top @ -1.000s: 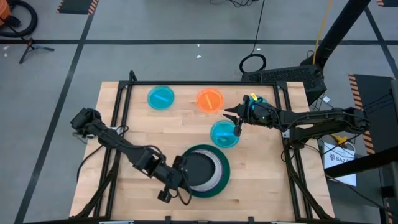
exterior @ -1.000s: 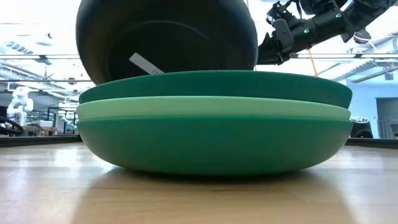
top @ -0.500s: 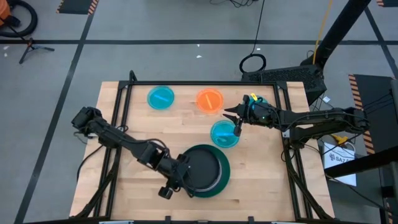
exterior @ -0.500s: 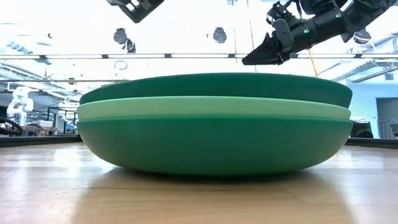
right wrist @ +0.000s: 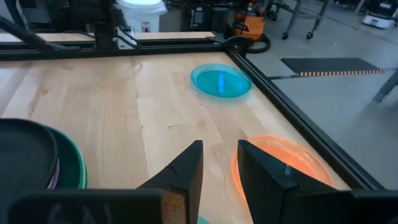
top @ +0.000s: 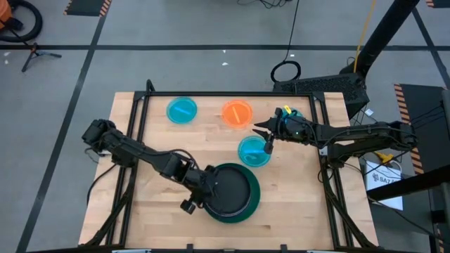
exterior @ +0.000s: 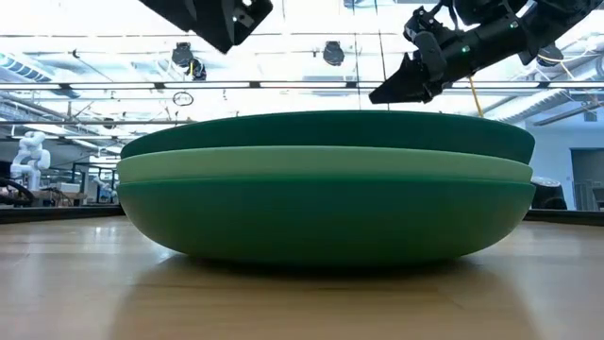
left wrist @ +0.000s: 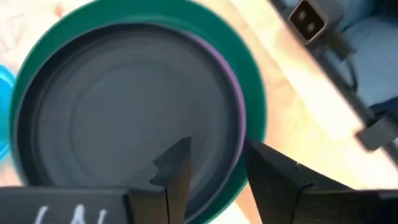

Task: Stack plastic plates
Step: Stack the bottom blue plate on top of the black plate

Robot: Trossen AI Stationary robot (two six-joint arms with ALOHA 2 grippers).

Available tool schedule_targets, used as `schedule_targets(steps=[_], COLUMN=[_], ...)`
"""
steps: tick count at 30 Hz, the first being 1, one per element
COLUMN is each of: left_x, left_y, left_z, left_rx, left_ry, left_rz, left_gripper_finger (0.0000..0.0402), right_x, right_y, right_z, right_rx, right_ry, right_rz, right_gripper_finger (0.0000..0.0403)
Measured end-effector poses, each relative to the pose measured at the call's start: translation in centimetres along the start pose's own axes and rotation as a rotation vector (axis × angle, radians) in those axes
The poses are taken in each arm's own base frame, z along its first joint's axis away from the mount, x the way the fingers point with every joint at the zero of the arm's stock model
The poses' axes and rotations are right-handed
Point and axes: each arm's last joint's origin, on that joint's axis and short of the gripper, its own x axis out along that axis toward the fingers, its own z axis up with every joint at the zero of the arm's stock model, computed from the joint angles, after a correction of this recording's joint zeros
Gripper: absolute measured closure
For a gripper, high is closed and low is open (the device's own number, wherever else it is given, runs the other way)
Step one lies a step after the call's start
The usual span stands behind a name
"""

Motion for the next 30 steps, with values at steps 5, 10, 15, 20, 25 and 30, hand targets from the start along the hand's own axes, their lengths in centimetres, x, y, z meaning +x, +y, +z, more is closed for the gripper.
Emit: schedule_targets(steps=[5, 10, 15, 20, 25, 30], left_x=[-0.2, -0.5, -1.6, -4.9, -9.0, -11.5], left_y=[1.4, 2.2, 1.9, 2.9, 3.5, 3.9], left_z=[-0.8, -1.6, -3.1, -6.6, -9.6, -12.0], left_rx=[0.023, 0.05, 0.112, 0.055, 0.013, -0.007], left_ry=[0.055, 0.123, 0.196, 0.135, -0.202, -0.485], left_rz=[0.013, 0.021, 0.129, 0.367, 0.589, 0.776], left_gripper_finger=[0.0284, 0.0338, 0.0394, 0.0396, 0.0397, 0.0397], right_x=[0.0, -0.1, -0.2, -0.4, -0.2, 0.2], right_y=[-0.2, -0.3, -0.4, -0.2, 0.0, 0.0], right_z=[-0.2, -1.0, -2.0, -2.5, -2.1, -2.9], right_rx=[0.057, 0.155, 0.332, 0.526, 0.636, 0.694], right_ry=[0.02, 0.089, 0.178, 0.226, 0.295, 0.52], right_rz=[-0.052, -0.114, -0.158, -0.176, -0.176, -0.327], right_gripper_finger=[0.0309, 0.0309, 0.0309, 0.0309, 0.031, 0.031])
